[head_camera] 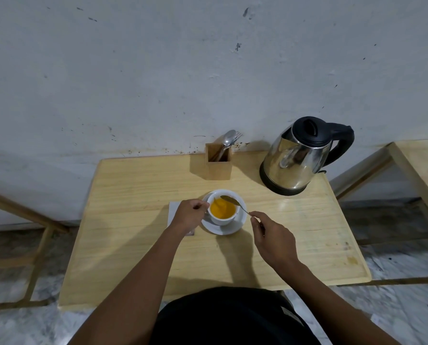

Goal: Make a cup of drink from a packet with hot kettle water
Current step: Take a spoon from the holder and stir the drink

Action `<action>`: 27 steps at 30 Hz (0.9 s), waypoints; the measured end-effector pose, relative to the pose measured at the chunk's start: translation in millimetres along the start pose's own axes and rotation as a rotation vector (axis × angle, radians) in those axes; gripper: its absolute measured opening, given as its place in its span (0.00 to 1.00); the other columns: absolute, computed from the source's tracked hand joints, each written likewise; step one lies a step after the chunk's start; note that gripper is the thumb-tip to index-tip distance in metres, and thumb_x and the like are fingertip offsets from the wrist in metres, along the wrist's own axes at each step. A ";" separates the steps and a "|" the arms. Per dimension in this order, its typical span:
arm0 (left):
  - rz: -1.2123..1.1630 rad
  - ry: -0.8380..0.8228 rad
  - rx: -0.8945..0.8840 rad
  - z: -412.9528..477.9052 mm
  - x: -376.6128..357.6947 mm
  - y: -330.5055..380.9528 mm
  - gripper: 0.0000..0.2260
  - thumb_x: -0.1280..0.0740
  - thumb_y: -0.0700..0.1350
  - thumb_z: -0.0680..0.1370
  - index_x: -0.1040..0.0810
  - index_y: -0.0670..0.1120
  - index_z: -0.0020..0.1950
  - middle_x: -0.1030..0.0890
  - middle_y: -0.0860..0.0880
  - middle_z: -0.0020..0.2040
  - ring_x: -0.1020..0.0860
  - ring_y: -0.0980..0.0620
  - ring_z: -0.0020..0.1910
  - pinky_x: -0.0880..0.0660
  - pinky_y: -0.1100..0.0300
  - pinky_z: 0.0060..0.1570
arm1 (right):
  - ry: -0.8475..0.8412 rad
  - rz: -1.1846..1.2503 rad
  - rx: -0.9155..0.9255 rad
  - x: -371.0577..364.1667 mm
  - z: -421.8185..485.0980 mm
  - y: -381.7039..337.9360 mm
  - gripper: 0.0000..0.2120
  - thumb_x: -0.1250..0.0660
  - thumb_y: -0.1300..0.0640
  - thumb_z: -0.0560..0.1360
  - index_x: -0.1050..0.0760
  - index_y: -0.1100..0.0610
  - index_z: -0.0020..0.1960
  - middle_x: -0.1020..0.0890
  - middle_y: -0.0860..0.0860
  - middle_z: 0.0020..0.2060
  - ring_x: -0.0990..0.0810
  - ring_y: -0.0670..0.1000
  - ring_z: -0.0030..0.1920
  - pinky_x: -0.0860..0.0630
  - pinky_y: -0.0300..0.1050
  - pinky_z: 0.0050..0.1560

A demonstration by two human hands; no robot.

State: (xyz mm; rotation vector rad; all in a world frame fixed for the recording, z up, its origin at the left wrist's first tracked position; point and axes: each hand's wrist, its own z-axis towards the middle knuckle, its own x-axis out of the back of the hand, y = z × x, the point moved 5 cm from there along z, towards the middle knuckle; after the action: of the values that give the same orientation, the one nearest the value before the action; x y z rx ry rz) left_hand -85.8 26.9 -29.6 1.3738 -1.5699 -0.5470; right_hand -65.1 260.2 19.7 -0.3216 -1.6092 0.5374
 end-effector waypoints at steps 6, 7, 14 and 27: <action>-0.020 0.003 -0.002 -0.7 0.1 0.4 0.07 0.34 0.45 0.78 0.18 0.46 0.44 0.21 0.51 0.36 0.25 0.53 0.35 0.26 0.54 0.43 | 0.015 0.023 -0.027 -2.8 -3.0 -1.7 0.14 0.43 0.50 0.82 0.26 0.45 0.65 0.24 0.44 0.28 0.24 0.48 0.32 0.33 0.43 0.33; -0.020 0.004 -0.001 -0.5 0.0 0.1 0.07 0.34 0.45 0.78 0.18 0.46 0.45 0.20 0.51 0.36 0.24 0.53 0.37 0.25 0.54 0.44 | 0.023 0.012 -0.024 -2.8 -3.4 -2.0 0.13 0.42 0.50 0.82 0.26 0.45 0.65 0.22 0.45 0.29 0.23 0.49 0.32 0.31 0.44 0.33; 0.016 0.002 -0.007 -2.9 0.7 2.6 0.08 0.35 0.46 0.78 0.18 0.44 0.45 0.21 0.49 0.36 0.26 0.53 0.33 0.27 0.56 0.40 | 0.009 0.004 -0.029 -5.7 -5.0 -1.6 0.14 0.43 0.50 0.82 0.24 0.47 0.64 0.17 0.47 0.36 0.22 0.49 0.35 0.33 0.43 0.33; 0.032 0.011 0.000 -3.4 2.0 3.3 0.10 0.35 0.45 0.78 0.17 0.40 0.49 0.21 0.46 0.38 0.26 0.51 0.35 0.27 0.54 0.42 | -0.024 0.491 -0.196 -11.1 -1.6 20.3 0.09 0.43 0.53 0.83 0.27 0.52 0.47 0.24 0.48 0.32 0.27 0.46 0.31 0.28 0.50 0.38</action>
State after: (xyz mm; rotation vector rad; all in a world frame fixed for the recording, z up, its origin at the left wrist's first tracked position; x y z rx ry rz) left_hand -84.4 26.8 -24.6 1.3472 -1.5801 -0.5193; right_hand -64.4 272.1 -0.3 -0.8733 -1.6105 0.7565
